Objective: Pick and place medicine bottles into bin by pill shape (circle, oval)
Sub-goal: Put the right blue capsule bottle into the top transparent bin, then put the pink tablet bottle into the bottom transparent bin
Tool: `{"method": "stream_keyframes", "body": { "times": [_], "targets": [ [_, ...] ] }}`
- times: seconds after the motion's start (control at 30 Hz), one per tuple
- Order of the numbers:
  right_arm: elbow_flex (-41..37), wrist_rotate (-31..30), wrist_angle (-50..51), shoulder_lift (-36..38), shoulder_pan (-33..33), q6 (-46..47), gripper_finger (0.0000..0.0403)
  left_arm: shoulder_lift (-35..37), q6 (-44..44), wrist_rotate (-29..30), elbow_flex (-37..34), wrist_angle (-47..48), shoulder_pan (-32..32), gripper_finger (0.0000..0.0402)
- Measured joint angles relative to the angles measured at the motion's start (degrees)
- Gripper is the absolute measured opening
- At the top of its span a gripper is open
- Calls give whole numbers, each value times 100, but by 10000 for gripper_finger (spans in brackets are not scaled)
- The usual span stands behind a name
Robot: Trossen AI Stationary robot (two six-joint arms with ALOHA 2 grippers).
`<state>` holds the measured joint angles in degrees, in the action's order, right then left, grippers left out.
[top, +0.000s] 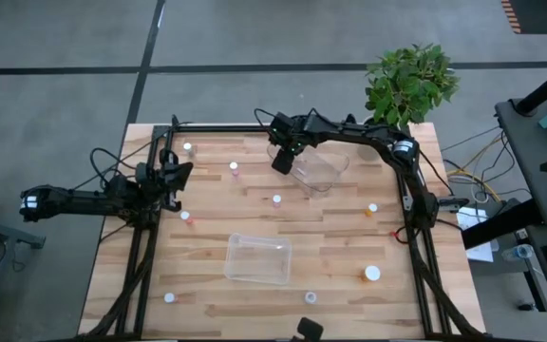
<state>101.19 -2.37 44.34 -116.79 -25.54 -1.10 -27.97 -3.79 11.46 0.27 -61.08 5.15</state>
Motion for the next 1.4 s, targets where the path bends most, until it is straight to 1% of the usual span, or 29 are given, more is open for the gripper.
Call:
{"method": "stream_keyframes", "body": {
  "times": [0.13, 0.57, 0.8, 0.97, 1.1, 1.27, 1.4],
  "targets": [
    [-9, 2, -13, 0, 0, 10, 133, 2, 0, 0, -2, 0, 0, 1],
    [-16, -20, 0, 13, 0, 50, 175, 0, 0, 2, -2, -24, 2, 1],
    [373, -44, 638, 69, 50, 118, 180, 7, -1, 1, 0, -20, 2, 1],
    [598, -59, 1146, 261, 264, 229, 180, 13, -2, 1, 0, -17, 2, 1],
    [438, -70, 1257, 679, 578, 335, 175, 13, -2, 0, -1, -16, 2, 1],
    [-198, -103, 1199, 1476, 1164, 612, 163, 5, -7, 0, -2, 0, 2, 1],
    [-1060, -605, 749, 2306, 1778, 842, 153, -2, -33, 0, -1, -2, 2, 1]
  ]
}}
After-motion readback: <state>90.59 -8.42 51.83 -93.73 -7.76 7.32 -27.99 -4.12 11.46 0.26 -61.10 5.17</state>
